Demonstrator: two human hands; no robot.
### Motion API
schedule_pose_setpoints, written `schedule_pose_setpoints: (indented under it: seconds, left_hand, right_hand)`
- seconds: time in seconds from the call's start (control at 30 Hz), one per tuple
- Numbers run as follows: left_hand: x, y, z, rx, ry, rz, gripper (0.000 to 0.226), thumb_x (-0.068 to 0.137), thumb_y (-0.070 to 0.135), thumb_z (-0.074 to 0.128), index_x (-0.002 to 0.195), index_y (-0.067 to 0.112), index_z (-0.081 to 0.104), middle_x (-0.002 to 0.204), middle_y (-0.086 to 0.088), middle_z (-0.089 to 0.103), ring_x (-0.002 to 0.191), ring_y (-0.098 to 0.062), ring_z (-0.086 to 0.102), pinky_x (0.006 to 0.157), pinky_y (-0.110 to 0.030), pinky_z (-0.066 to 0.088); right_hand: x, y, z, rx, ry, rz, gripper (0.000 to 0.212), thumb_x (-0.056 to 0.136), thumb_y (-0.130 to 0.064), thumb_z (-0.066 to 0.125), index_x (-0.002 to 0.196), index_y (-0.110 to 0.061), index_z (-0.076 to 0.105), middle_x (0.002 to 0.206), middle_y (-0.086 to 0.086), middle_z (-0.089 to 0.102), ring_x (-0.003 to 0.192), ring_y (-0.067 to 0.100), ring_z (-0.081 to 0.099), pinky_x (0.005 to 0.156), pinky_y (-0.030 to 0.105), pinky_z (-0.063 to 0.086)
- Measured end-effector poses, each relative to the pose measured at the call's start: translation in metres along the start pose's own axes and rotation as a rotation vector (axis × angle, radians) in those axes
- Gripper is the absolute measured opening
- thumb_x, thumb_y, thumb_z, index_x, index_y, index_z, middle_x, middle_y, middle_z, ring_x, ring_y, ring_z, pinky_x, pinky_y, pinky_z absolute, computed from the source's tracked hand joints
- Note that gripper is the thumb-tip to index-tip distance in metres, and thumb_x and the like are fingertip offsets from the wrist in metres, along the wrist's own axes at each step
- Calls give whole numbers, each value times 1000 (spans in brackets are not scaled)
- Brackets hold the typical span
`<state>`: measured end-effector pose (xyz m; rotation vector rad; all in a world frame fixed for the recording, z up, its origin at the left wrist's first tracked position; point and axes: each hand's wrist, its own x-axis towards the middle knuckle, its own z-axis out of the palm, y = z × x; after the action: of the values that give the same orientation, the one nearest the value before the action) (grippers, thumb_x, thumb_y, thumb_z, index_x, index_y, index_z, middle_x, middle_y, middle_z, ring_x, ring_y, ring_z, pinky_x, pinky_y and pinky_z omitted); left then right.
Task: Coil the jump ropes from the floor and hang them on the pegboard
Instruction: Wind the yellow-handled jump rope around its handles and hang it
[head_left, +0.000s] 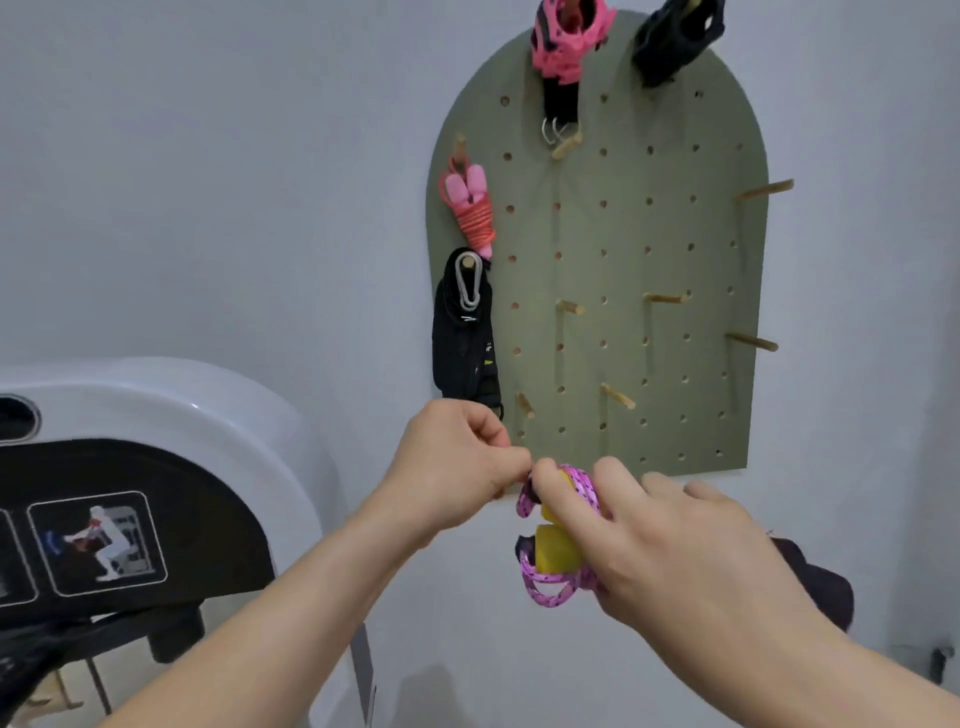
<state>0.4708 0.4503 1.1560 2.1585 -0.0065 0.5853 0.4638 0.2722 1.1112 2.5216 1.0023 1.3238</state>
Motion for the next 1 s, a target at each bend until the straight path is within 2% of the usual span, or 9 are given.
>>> schedule_pose_setpoints:
  seconds: [0.1, 0.3, 0.37, 0.43, 0.53, 0.6, 0.73, 0.83, 1.0]
  left_hand:
    - [5, 4, -2, 229, 66, 195, 16, 61, 16, 68, 57, 15, 52, 48, 8, 48, 48, -9, 39, 49, -25, 37]
    - [21, 35, -19, 472, 428, 674, 3, 70, 15, 53, 70, 14, 50, 57, 3, 47, 50, -20, 45, 45, -37, 41]
    - [24, 46, -21, 443, 456, 735, 8, 74, 15, 52, 79, 17, 58, 63, 6, 55, 51, -14, 48, 47, -34, 45]
    - [26, 54, -25, 350, 453, 770, 13, 75, 11, 57, 82, 19, 65, 67, 11, 61, 54, -5, 51, 53, -26, 47]
    - [28, 59, -33, 215, 453, 775, 19, 77, 4, 64, 77, 23, 67, 63, 19, 58, 55, 5, 53, 53, -6, 38]
    - [27, 59, -37, 123, 436, 779, 25, 79, 3, 64, 78, 28, 66, 66, 18, 61, 53, 1, 55, 51, -9, 40]
    - [15, 63, -40, 54, 420, 769, 20, 79, 13, 60, 80, 32, 66, 71, 17, 65, 58, -5, 62, 53, -15, 48]
    - [6, 61, -52, -4, 476, 660, 30, 74, 3, 69, 73, 33, 66, 66, 16, 65, 54, -1, 55, 52, -6, 39]
    - [1, 56, -70, -230, 274, 485, 37, 78, -2, 61, 81, 33, 50, 69, 1, 66, 54, -13, 42, 54, -20, 40]
  right_hand:
    - [5, 7, -5, -150, 58, -56, 58, 63, -7, 49, 120, -13, 59, 67, 12, 44, 43, 21, 32, 48, 30, 21]
    - [34, 30, -7, -128, 242, 8, 61, 78, 0, 29, 134, -16, 47, 79, 8, 46, 51, 24, 37, 48, 33, 28]
    - [38, 27, -3, 56, 274, 78, 60, 76, -10, 53, 134, -23, 47, 82, 3, 44, 49, 21, 33, 43, 31, 29]
    - [39, 25, -6, 456, 120, 162, 72, 70, -35, 71, 132, -46, 36, 92, -7, 38, 52, 17, 42, 43, 27, 40]
    - [51, 31, -15, 1177, -69, 288, 73, 65, -66, 65, 122, -67, 20, 103, -20, 34, 100, 0, 54, 84, 20, 50]
    - [65, 40, -16, 1335, -79, 271, 64, 68, -77, 56, 123, -71, 24, 116, -21, 42, 112, -8, 48, 97, 18, 43]
    - [94, 45, -29, 1549, -217, 130, 54, 82, -53, 68, 132, -46, 48, 129, -9, 61, 125, 6, 52, 105, 29, 43]
    - [107, 40, -43, 1416, -212, 137, 38, 78, -42, 75, 112, -42, 59, 111, 3, 67, 106, 21, 63, 96, 37, 51]
    - [128, 20, -59, 492, -149, 319, 61, 62, -75, 64, 102, -40, 34, 94, -8, 41, 78, 20, 54, 67, 32, 48]
